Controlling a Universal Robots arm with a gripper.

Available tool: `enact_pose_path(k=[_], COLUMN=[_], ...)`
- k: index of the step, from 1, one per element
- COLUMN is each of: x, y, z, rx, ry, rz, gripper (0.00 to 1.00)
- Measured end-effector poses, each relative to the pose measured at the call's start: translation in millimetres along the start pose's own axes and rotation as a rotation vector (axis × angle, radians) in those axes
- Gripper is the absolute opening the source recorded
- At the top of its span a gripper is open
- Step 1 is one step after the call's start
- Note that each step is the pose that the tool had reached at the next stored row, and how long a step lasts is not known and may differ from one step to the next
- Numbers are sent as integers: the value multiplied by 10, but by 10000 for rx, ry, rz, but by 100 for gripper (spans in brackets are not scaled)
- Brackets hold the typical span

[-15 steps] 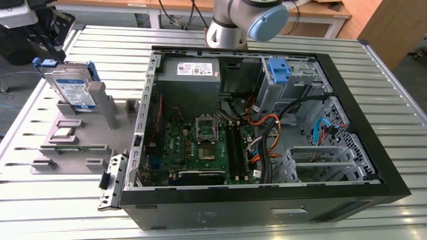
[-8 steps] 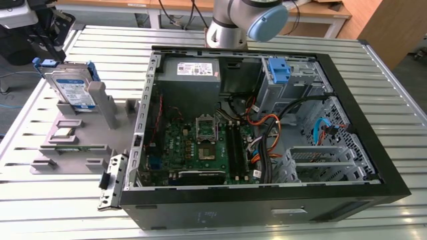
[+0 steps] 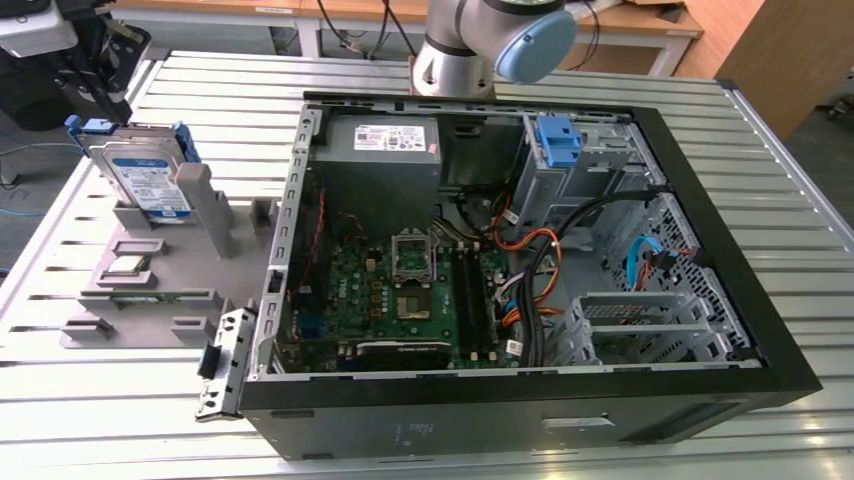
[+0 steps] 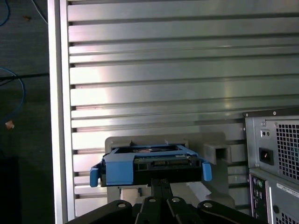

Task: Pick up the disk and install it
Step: 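Pick up the disk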

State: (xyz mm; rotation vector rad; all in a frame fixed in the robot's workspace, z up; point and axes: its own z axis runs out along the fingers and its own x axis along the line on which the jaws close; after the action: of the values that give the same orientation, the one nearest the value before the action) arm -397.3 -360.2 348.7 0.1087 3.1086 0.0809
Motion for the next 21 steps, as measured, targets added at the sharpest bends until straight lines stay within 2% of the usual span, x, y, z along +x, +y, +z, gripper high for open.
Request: enact_pose_path(k=[7, 13, 21], x=[0, 0, 0], y=[0, 0, 0], z=[0, 0, 1], rx=[-3, -12, -16], ry=[4, 23, 30], rz=[-88, -438, -554], gripper=[11, 11, 11])
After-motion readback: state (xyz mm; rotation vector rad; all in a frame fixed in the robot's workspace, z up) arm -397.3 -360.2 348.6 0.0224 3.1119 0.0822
